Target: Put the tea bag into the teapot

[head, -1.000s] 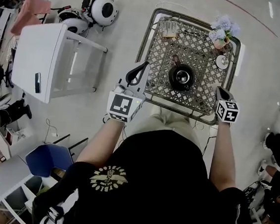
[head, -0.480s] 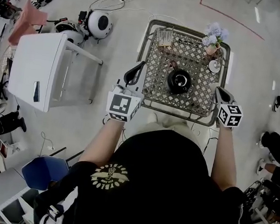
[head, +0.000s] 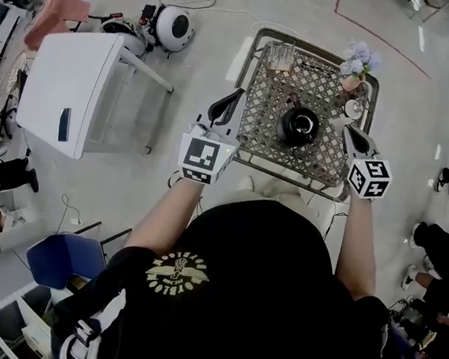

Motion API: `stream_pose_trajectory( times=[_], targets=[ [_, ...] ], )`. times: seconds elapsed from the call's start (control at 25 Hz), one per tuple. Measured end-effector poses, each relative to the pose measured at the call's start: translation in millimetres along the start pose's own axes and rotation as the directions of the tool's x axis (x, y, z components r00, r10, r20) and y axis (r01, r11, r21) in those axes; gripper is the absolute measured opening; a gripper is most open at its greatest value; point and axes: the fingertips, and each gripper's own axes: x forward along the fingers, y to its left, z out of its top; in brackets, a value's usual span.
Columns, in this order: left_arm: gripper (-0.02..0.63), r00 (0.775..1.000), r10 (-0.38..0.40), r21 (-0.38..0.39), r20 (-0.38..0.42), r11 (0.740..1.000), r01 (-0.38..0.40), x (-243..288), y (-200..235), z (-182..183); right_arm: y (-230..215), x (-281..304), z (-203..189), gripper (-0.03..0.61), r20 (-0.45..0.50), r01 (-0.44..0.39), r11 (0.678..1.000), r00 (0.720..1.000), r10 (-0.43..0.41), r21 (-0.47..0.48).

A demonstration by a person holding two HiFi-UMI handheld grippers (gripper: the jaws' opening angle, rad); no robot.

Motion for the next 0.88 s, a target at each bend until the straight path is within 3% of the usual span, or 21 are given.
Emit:
stream_pose_trajectory(
  times=[0.32,0.52,0.6,0.64,0.88],
  targets=[
    [-0.005,0.998,0.063,-0.004,-0.011,0.998,-0.063,-33.0,25.6,-6.6,31.5,29.7,14.9,0.009,0.015,-0.058,0.998,0.998,0.058,-0.028],
    [-0.005,0.995,0.097,-0.005,-0.027,0.995,-0.098,-52.3,39.1,-10.0,55.2,42.7,18.9,0.016,0.047,-0.135,0.99,0.989,0.137,-0.038],
    [-0.005,0.995,0.1,-0.005,-0.022,0.995,-0.101,-55.6,41.4,-9.0,63.5,46.3,18.0,0.161,0.053,-0.162,0.987,0.985,0.162,-0.021],
    [-0.005,0.995,0.098,-0.004,-0.022,0.995,-0.098,-56.4,41.2,-8.9,66.3,46.9,17.7,0.183,0.057,-0.167,0.986,0.984,0.168,-0.013],
    [-0.005,0.998,0.062,0.009,-0.023,0.998,-0.062,-52.0,30.7,-12.8,74.2,40.3,16.0,0.199,0.063,-0.162,0.986,0.984,0.164,-0.037]
  ],
)
